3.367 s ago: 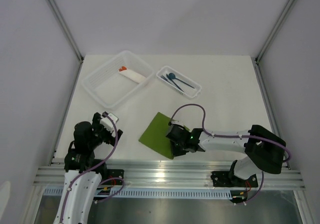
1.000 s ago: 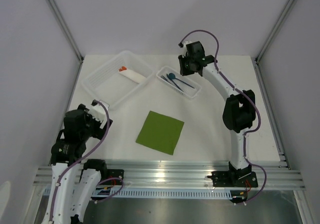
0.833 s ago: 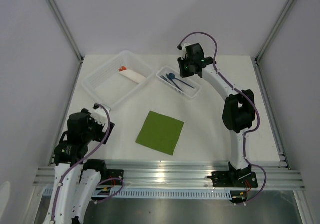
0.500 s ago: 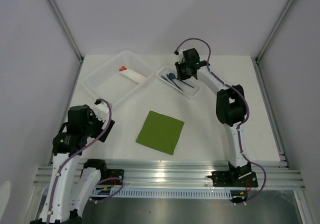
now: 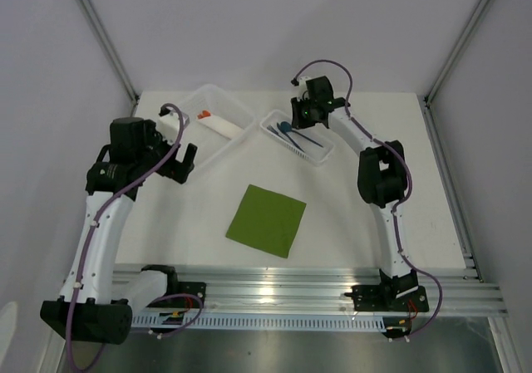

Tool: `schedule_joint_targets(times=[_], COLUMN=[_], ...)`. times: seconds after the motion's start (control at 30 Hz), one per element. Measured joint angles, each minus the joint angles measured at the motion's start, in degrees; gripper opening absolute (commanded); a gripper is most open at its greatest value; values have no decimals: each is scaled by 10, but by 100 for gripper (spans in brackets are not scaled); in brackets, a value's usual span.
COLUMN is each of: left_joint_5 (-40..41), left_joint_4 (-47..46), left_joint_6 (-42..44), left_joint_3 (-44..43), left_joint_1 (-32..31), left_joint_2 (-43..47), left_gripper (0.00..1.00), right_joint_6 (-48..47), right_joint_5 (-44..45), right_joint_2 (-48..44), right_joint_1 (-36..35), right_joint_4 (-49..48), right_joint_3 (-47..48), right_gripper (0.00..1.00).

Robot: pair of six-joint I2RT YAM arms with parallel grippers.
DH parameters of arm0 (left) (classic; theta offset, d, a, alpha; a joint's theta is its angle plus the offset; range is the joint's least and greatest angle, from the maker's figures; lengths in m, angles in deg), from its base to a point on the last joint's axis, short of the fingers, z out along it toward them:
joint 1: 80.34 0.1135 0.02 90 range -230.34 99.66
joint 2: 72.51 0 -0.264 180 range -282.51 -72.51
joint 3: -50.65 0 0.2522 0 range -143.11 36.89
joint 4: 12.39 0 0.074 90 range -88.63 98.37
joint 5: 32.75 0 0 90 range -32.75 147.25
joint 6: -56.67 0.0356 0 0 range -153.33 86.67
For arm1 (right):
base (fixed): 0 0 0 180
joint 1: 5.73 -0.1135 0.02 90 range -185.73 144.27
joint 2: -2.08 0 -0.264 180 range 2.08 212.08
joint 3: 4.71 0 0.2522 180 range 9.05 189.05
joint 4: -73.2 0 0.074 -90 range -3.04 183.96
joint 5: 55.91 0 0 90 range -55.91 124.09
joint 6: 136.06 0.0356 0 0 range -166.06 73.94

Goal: Place the utensils on the paper napkin and roll it up

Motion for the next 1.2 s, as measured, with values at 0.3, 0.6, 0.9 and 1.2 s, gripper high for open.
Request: schedule_joint_targets(times=[0.3,0.6,0.9,1.2], left_joint_5=[-10,-9,-7,-4], left_joint_4=[-52,-79,-84,-87], left_joint_6=[23,32,38,47], left_joint_3=[36,44,46,33], left_joint_1=[-2,-2,-2,-2], left_joint_2=[2,-22,-51,-80], left_gripper=[99,100,100,100], right_joint_6=[-1,-2,5,37], right_joint_5=[-15,-19,-49,-67], right_joint_2=[26,57,60,63], right_joint_1=[-38,-32,4,40], right_joint_4=[11,15,45,47], right_joint_3=[0,0,55,63], right_gripper=[21,20,21,21])
